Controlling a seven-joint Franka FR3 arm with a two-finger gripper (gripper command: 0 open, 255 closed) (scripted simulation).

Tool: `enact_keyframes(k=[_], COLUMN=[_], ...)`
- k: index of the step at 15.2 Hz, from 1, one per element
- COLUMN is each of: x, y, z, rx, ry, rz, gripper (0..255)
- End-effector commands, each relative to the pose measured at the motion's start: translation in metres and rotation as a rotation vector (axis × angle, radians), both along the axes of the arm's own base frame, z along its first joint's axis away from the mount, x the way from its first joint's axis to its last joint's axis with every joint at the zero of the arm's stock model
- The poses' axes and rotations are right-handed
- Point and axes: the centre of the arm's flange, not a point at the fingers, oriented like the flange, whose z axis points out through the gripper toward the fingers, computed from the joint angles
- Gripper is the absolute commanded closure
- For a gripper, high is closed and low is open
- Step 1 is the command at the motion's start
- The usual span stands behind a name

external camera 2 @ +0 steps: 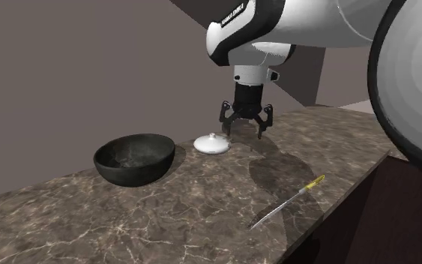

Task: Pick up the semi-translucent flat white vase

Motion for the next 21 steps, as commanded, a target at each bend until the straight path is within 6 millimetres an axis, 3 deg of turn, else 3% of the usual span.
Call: enact_keyframes(k=[1,15,21], x=[0.027,0.189,0.189], y=[0.015,0.109,0.109], z=[-0.003,-0.023,-0.054], rx=[-0.004,-0.044,-0.044], ry=[0.003,0.021,0.021], rz=[-0.003,-0.018,-0.018], gripper=[0,0,0])
